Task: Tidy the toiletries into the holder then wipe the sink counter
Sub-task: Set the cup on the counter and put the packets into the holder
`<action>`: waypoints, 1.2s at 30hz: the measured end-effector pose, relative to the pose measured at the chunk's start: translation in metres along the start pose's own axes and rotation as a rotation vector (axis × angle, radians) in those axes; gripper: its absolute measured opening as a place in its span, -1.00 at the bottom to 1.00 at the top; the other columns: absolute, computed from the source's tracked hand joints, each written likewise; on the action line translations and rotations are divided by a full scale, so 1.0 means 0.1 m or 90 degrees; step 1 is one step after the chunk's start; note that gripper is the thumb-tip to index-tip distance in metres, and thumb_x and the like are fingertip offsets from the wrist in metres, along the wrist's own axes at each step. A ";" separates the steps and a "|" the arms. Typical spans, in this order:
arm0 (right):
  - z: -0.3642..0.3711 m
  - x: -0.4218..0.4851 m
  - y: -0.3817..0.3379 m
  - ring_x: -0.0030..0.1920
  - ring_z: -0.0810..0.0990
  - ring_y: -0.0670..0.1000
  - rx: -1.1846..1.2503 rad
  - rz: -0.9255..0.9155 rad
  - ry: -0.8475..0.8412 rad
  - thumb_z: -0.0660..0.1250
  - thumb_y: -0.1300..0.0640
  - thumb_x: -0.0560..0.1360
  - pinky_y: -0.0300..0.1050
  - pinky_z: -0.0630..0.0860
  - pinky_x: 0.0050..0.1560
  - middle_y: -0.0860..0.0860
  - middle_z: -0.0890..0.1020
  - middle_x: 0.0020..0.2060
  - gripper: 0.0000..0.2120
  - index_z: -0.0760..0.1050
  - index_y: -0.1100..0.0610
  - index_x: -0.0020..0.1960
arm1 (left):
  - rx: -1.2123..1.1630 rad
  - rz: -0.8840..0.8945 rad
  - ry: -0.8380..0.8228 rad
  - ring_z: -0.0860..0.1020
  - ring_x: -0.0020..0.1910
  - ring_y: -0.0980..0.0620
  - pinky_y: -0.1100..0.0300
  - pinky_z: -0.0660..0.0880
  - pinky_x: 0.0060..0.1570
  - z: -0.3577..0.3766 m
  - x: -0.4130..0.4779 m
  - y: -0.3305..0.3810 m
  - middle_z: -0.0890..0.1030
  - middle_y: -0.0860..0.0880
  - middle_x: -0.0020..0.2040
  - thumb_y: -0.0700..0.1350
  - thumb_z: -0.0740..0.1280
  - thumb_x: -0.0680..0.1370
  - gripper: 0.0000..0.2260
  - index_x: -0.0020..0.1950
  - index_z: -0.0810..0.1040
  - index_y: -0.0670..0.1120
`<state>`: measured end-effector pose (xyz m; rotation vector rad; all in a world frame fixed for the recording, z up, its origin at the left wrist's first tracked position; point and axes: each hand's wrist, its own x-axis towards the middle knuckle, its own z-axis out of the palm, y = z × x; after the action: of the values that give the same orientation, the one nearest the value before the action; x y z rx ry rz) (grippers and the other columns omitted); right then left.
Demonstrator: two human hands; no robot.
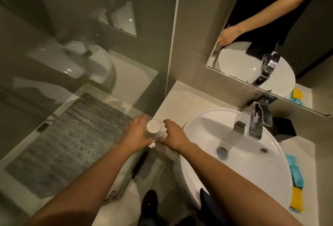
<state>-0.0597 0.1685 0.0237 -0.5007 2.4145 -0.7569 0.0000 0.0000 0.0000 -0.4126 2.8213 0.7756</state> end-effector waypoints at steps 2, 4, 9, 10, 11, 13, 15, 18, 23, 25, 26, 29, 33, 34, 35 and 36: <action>0.05 0.09 -0.06 0.16 0.58 0.17 0.020 0.020 -0.008 0.60 -0.01 0.35 0.08 0.56 0.18 0.13 0.57 0.25 -0.29 0.39 0.15 0.38 | -0.047 -0.024 -0.056 0.36 0.45 -0.19 -0.11 0.42 0.35 -0.01 0.07 -0.02 0.30 -0.15 0.51 0.05 0.59 0.33 -0.01 0.60 0.11 -0.11; 0.10 0.16 -0.08 0.14 0.60 0.15 0.018 0.051 -0.013 0.61 -0.01 0.34 0.06 0.57 0.16 0.12 0.60 0.23 -0.30 0.40 0.13 0.36 | -0.084 -0.046 -0.098 0.39 0.43 -0.17 -0.08 0.43 0.35 0.02 0.14 -0.05 0.35 -0.15 0.49 -0.01 0.60 0.32 -0.04 0.59 0.16 -0.13; 0.27 0.30 -0.06 0.15 0.64 0.16 0.034 0.113 -0.014 0.59 0.06 0.37 0.08 0.58 0.20 0.08 0.65 0.21 -0.40 0.47 0.11 0.34 | -0.189 -0.015 -0.106 0.61 0.11 -0.04 0.07 0.58 0.05 0.12 0.24 -0.14 0.63 -0.02 0.15 -0.12 0.60 0.30 -0.43 0.28 0.53 0.00; 0.30 0.31 -0.06 0.14 0.65 0.16 0.036 0.117 -0.012 0.57 0.09 0.38 0.10 0.59 0.20 0.09 0.66 0.20 -0.45 0.49 0.10 0.32 | -0.217 -0.017 -0.104 0.62 0.08 -0.02 0.08 0.59 0.03 0.15 0.25 -0.16 0.65 0.00 0.12 -0.13 0.60 0.31 -0.46 0.26 0.55 0.01; 0.32 0.32 -0.05 0.14 0.66 0.15 0.037 0.120 -0.009 0.55 0.12 0.40 0.11 0.59 0.21 0.09 0.66 0.19 -0.48 0.50 0.10 0.32 | -0.228 -0.018 -0.098 0.63 0.07 -0.01 0.07 0.61 0.03 0.17 0.24 -0.18 0.66 0.00 0.10 -0.14 0.60 0.32 -0.48 0.25 0.56 0.00; 0.36 0.31 -0.05 0.15 0.65 0.16 0.039 0.120 -0.002 0.54 0.13 0.42 0.11 0.58 0.24 0.10 0.66 0.21 -0.50 0.51 0.10 0.33 | -0.231 -0.013 -0.089 0.64 0.08 -0.01 0.03 0.62 0.08 0.19 0.24 -0.20 0.67 0.00 0.11 -0.17 0.61 0.34 -0.48 0.27 0.58 -0.01; 0.37 0.28 -0.06 0.20 0.63 0.16 0.041 0.114 0.005 0.53 0.09 0.46 0.08 0.54 0.31 0.11 0.63 0.26 -0.49 0.49 0.10 0.36 | -0.227 -0.001 -0.097 0.63 0.09 0.00 0.00 0.61 0.13 0.16 0.23 -0.21 0.68 -0.01 0.12 -0.19 0.61 0.35 -0.46 0.29 0.57 -0.02; 0.33 0.20 -0.09 0.27 0.60 0.15 0.065 0.102 0.034 0.49 0.01 0.51 0.07 0.47 0.38 0.09 0.59 0.33 -0.47 0.45 0.08 0.42 | -0.222 0.025 -0.094 0.62 0.10 0.00 -0.03 0.60 0.15 0.04 0.20 -0.17 0.67 -0.01 0.14 -0.20 0.60 0.34 -0.44 0.32 0.56 -0.03; 0.09 -0.07 -0.19 0.27 0.61 0.09 0.129 0.082 0.122 0.46 -0.07 0.52 0.01 0.47 0.39 0.03 0.58 0.36 -0.49 0.46 0.01 0.43 | -0.170 0.113 -0.088 0.61 0.11 -0.04 0.03 0.56 0.16 -0.33 0.14 0.14 0.66 -0.04 0.15 -0.19 0.60 0.33 -0.43 0.32 0.56 -0.03; -0.07 -0.25 -0.21 0.26 0.61 0.08 0.148 0.089 0.152 0.47 -0.07 0.52 0.06 0.49 0.38 0.01 0.58 0.36 -0.48 0.46 -0.01 0.43 | -0.140 0.156 -0.094 0.59 0.12 -0.06 0.02 0.55 0.16 -0.47 0.10 0.35 0.63 -0.05 0.18 -0.16 0.60 0.34 -0.41 0.34 0.54 -0.04; -0.16 -0.35 -0.20 0.25 0.61 0.07 0.160 0.090 0.168 0.49 -0.05 0.50 0.05 0.51 0.36 0.01 0.58 0.35 -0.47 0.46 -0.01 0.43 | -0.127 0.176 -0.098 0.58 0.11 -0.05 0.01 0.54 0.16 -0.53 0.08 0.47 0.61 -0.03 0.18 -0.12 0.61 0.35 -0.41 0.35 0.53 -0.04; -0.44 -0.71 -0.08 0.11 0.63 -0.02 0.195 0.085 0.231 0.55 0.04 0.43 -0.09 0.59 0.20 -0.02 0.63 0.28 -0.44 0.50 0.00 0.39 | -0.094 0.255 -0.115 0.55 0.08 0.02 0.01 0.55 0.11 -0.64 0.02 0.83 0.58 0.06 0.16 0.00 0.61 0.34 -0.40 0.33 0.52 0.03; -0.76 -1.23 0.24 -0.08 0.58 -0.22 0.217 0.118 0.317 0.55 0.17 0.37 -0.45 0.45 -0.15 -0.18 0.65 0.13 -0.46 0.54 -0.04 0.32 | -0.089 0.357 -0.166 0.55 0.12 0.06 0.03 0.54 0.14 -0.58 -0.03 1.42 0.58 0.15 0.19 0.06 0.59 0.34 -0.40 0.34 0.50 0.13; -0.83 -1.36 0.33 -0.08 0.58 -0.23 0.221 0.133 0.339 0.56 0.17 0.36 -0.44 0.45 -0.15 -0.21 0.64 0.10 -0.46 0.55 -0.06 0.31 | -0.084 0.383 -0.178 0.54 0.14 0.06 0.04 0.53 0.15 -0.54 -0.04 1.58 0.57 0.15 0.21 0.06 0.58 0.34 -0.40 0.36 0.49 0.13; -0.91 -1.49 0.42 -0.07 0.59 -0.22 0.223 0.147 0.361 0.56 0.17 0.35 -0.43 0.46 -0.15 -0.23 0.64 0.07 -0.45 0.55 -0.07 0.30 | -0.080 0.411 -0.188 0.54 0.14 0.07 0.05 0.52 0.16 -0.48 -0.06 1.75 0.57 0.15 0.21 0.06 0.56 0.35 -0.40 0.36 0.48 0.14; -0.97 -1.62 0.52 -0.07 0.60 -0.21 0.224 0.163 0.383 0.56 0.18 0.34 -0.43 0.46 -0.16 -0.22 0.64 0.05 -0.45 0.55 -0.07 0.30 | -0.076 0.441 -0.200 0.53 0.14 0.07 0.06 0.51 0.15 -0.42 -0.08 1.92 0.57 0.14 0.21 0.07 0.55 0.35 -0.41 0.36 0.48 0.15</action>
<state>-0.0017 0.3274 0.1227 0.2093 2.7052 -1.3219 -0.0571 0.1377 0.1277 0.6568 2.6023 1.0151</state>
